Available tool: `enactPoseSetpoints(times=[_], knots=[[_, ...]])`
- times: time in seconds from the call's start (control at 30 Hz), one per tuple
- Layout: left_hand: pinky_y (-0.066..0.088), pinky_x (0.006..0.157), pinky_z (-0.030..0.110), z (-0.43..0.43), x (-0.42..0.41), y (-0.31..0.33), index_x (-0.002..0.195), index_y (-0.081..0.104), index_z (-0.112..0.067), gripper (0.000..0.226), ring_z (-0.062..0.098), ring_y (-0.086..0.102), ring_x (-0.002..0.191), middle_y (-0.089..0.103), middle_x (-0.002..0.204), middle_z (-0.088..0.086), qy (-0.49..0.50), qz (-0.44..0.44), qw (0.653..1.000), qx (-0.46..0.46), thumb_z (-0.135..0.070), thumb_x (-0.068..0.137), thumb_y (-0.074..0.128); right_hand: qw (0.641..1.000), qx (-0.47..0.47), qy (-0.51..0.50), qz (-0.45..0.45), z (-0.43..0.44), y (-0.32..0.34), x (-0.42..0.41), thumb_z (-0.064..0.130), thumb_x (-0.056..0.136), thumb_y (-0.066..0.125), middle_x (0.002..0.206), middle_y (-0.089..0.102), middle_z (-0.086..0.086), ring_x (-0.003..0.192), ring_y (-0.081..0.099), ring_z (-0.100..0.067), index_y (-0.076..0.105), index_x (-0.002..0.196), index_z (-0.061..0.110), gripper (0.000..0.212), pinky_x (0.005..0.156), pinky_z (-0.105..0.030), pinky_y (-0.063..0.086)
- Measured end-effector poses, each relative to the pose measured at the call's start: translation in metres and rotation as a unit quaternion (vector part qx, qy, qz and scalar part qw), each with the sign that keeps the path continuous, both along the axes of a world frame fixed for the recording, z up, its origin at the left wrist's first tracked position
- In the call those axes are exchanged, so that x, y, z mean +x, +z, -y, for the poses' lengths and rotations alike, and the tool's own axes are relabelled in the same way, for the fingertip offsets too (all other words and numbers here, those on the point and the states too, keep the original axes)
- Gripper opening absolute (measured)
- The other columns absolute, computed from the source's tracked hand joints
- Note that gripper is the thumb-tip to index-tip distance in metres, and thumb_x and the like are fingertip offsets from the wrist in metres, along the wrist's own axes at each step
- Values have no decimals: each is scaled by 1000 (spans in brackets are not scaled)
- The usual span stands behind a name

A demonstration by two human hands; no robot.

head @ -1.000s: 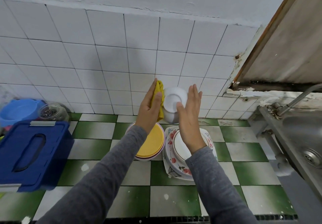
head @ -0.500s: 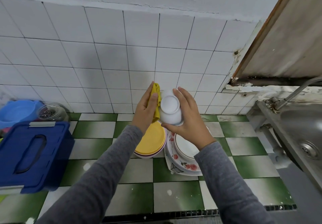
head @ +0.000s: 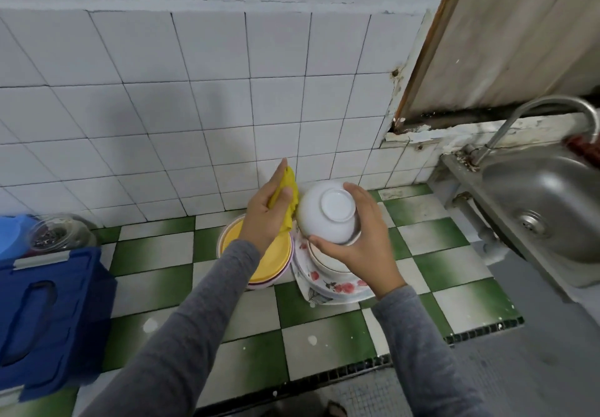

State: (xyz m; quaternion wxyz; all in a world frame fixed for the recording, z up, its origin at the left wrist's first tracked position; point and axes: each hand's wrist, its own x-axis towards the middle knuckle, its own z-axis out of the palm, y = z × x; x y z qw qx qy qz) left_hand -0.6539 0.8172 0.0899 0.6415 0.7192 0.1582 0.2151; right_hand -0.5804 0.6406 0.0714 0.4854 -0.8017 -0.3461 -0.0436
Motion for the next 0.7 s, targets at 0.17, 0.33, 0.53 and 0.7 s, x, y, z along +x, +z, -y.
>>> enactPoseSetpoints(times=[0.17,0.33,0.53,0.7], knots=[[48,80,4,47,22,-5,143,47,-31,41,-28,50,101,42,140,-18,-57,-20,998,-15,-18,104,49,995,34,-86,-43,61,-2,6,39,61,96,138,51,6,129,48,-11,48,140,22,94,109,-35,43],[49,98,19,128,55,-8,128,54,-52,37,2,49,128,49,141,-18,-131,-42,989,-45,-27,100,56,984,50,-166,-47,149,1,15,38,61,96,133,53,6,125,50,-11,50,136,22,89,105,-36,45],[54,79,15,275,98,-6,132,56,-42,40,-10,56,108,49,140,-18,-204,-47,971,-117,-19,99,60,961,53,-265,-58,295,0,21,38,61,95,134,48,13,126,44,-3,48,138,24,91,103,-5,30],[50,88,11,416,129,-9,130,54,-45,43,-23,54,102,50,136,-20,-266,-41,957,-112,-18,98,62,939,52,-336,-52,431,2,18,34,62,95,128,48,24,121,43,13,49,130,31,82,95,1,28]])
